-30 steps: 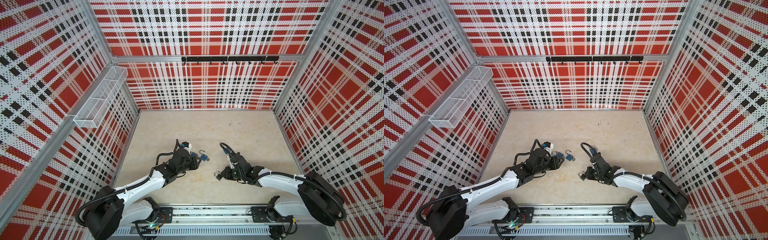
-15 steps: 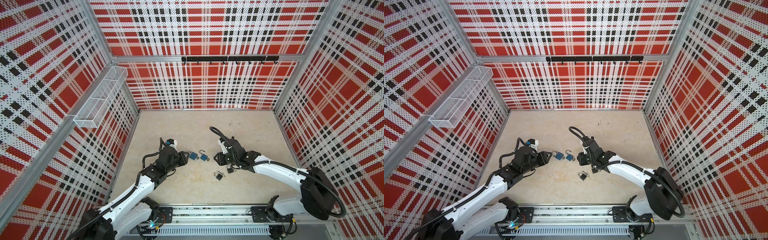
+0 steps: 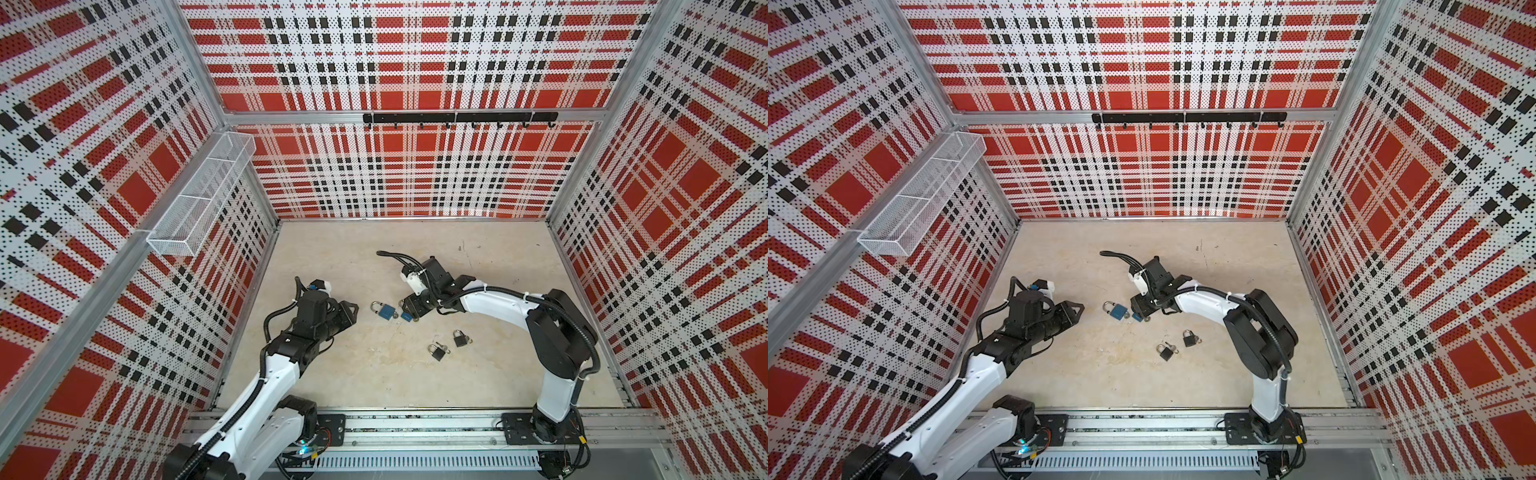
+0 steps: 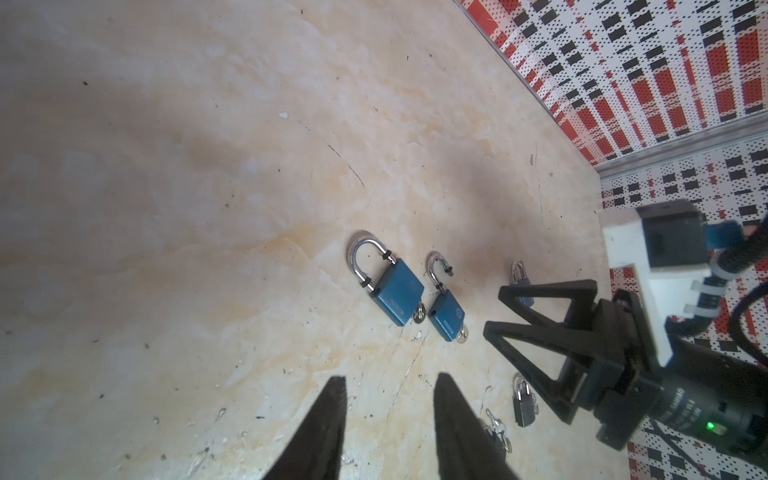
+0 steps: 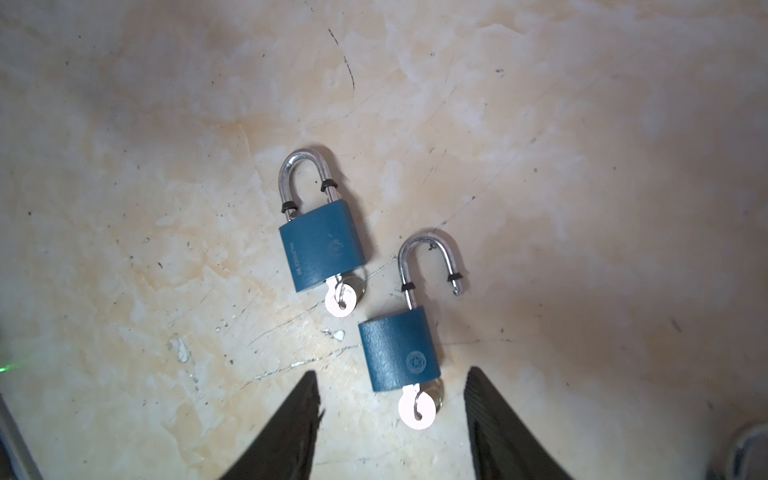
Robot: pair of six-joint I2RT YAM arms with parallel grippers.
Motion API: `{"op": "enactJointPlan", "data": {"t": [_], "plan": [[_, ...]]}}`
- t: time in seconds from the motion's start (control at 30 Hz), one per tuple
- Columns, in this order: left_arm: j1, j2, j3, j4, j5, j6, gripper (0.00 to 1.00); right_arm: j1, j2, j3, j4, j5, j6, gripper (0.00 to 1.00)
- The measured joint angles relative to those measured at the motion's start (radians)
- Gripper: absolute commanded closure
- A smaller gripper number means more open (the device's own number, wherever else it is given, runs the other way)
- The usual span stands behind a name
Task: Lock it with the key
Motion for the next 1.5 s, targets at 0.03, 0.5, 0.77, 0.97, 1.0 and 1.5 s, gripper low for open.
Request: {"op": "enactJointPlan", "data": {"t": [0.03, 0.5, 0.77, 0.97, 1.0, 1.5], "plan": [[0.004, -0.007, -0.001, -0.003, 0.003, 0.0, 0.61, 0.0, 0.01, 0.004, -0.002, -0.006, -0.008, 0.41], [0.056, -0.032, -0.008, -0.012, 0.04, 0.002, 0.61, 0.0, 0.073, 0.019, -0.047, -0.037, -0.051, 0.46], [0.066, -0.032, -0.017, -0.012, 0.051, 0.001, 0.61, 0.002, 0.113, 0.051, -0.063, -0.031, -0.07, 0.46], [0.073, -0.032, -0.029, -0.009, 0.056, 0.0, 0.61, 0.024, 0.127, 0.067, -0.071, 0.011, -0.093, 0.47], [0.073, -0.031, -0.031, -0.009, 0.056, 0.0, 0.61, 0.029, 0.127, 0.068, -0.071, 0.021, -0.095, 0.47], [0.082, -0.02, -0.044, 0.01, 0.074, -0.003, 0.61, 0.061, 0.159, 0.104, -0.111, 0.111, -0.12, 0.51]]}}
